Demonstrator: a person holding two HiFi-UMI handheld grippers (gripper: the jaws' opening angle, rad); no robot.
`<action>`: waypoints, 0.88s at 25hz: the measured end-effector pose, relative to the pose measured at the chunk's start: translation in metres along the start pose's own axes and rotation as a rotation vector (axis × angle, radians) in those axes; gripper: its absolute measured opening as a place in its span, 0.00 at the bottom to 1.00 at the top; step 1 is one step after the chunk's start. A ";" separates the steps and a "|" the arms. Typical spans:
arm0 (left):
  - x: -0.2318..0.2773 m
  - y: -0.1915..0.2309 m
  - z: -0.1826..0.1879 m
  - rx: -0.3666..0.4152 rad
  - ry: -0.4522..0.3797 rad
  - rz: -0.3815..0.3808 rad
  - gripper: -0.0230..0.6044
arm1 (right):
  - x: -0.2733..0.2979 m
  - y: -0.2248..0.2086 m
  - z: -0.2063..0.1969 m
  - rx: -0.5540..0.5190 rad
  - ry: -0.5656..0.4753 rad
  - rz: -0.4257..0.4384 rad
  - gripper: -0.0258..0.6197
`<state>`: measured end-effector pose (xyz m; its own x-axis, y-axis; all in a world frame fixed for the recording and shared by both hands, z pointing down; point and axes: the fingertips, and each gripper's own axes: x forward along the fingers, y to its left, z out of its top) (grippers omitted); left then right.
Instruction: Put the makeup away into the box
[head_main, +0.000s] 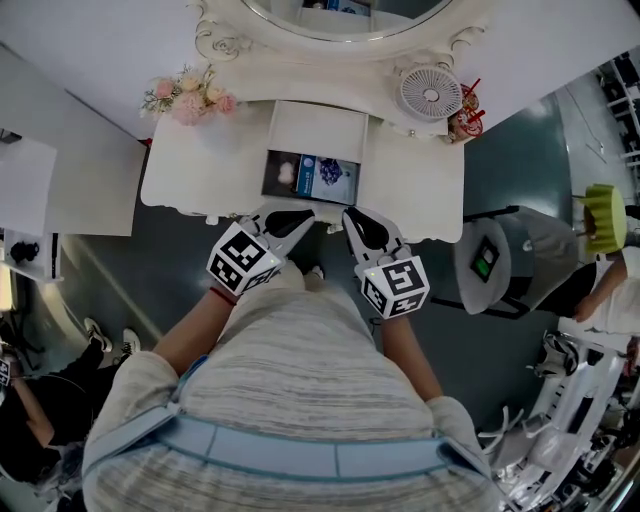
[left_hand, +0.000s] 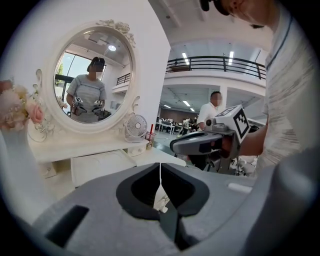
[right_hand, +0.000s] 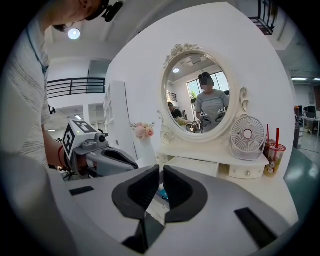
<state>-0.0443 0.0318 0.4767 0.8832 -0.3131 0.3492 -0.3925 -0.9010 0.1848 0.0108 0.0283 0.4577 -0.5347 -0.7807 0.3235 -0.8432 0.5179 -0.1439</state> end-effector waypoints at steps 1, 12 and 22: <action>-0.003 -0.002 0.001 -0.004 -0.009 -0.003 0.07 | -0.002 0.003 0.000 0.001 -0.001 -0.002 0.06; -0.040 -0.003 0.003 -0.016 -0.050 -0.059 0.07 | -0.009 0.039 0.006 0.039 0.000 -0.063 0.06; -0.089 -0.012 -0.015 -0.009 -0.070 -0.097 0.06 | -0.005 0.087 -0.006 0.092 0.006 -0.091 0.05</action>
<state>-0.1217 0.0747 0.4571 0.9329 -0.2447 0.2642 -0.3059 -0.9256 0.2231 -0.0599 0.0793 0.4487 -0.4558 -0.8208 0.3444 -0.8898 0.4105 -0.1992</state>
